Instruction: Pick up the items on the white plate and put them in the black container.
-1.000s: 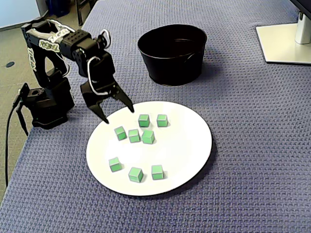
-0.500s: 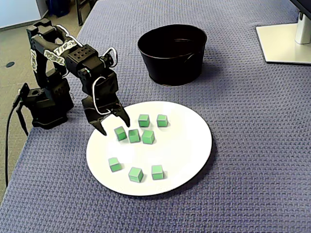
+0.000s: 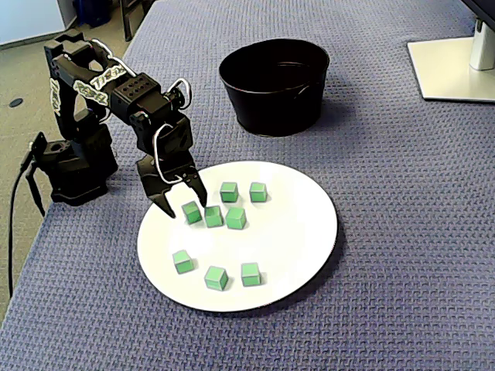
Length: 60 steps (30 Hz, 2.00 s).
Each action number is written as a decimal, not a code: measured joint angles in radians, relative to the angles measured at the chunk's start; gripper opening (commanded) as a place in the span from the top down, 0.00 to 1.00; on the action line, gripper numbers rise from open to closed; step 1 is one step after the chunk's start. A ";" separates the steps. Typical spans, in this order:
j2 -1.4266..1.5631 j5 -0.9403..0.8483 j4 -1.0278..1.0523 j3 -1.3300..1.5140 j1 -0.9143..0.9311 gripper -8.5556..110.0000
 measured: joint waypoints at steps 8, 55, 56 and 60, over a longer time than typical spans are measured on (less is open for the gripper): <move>0.000 0.000 -0.044 0.040 -0.009 0.92; -0.002 0.606 0.025 -0.893 -0.983 0.93; -0.075 0.626 0.031 -0.904 -0.992 0.93; -0.328 0.693 0.069 -0.969 -1.028 0.93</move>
